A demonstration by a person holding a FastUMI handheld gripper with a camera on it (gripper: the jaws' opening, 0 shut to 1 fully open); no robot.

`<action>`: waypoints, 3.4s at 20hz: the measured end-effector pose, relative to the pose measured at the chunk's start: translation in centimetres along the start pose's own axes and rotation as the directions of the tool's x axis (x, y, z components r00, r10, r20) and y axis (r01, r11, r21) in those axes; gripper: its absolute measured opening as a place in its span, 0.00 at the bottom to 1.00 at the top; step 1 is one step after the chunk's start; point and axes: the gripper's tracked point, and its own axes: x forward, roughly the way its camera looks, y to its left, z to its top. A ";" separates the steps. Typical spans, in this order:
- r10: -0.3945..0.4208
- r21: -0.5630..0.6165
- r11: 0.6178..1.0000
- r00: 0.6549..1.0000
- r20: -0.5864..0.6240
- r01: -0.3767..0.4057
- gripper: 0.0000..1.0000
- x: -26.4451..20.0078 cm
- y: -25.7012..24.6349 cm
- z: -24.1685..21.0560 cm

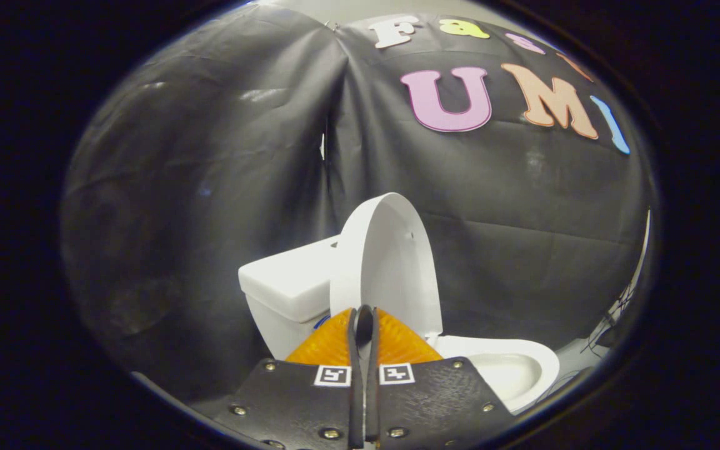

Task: Open the toilet lid.

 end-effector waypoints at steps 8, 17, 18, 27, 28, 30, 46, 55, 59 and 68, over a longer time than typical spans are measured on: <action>0.104 0.080 0.992 0.994 -0.035 -0.101 0.20 0.3 0.8 -0.5; 0.004 0.068 0.998 1.000 -0.004 -0.004 1.00 -4.0 -5.0 1.8; -0.001 0.042 0.999 1.000 0.007 0.001 1.00 -4.7 -5.5 2.3; -0.269 0.133 0.959 0.952 0.145 0.251 1.00 -14.0 -19.5 7.3; -0.286 0.140 0.953 0.947 0.144 0.267 1.00 -15.1 -20.8 7.4; -0.309 0.156 0.945 0.940 0.146 0.287 1.00 -17.2 -23.3 7.7; -0.366 0.286 0.896 0.930 0.038 0.341 1.00 -24.2 -32.0 2.4; -0.386 0.367 0.870 0.918 0.094 0.328 1.00 -26.3 -33.4 4.2; -0.396 0.355 0.873 0.911 0.115 0.334 1.00 -26.9 -33.6 5.3; -0.380 0.277 0.900 0.917 0.122 0.336 1.00 -26.0 -31.5 6.0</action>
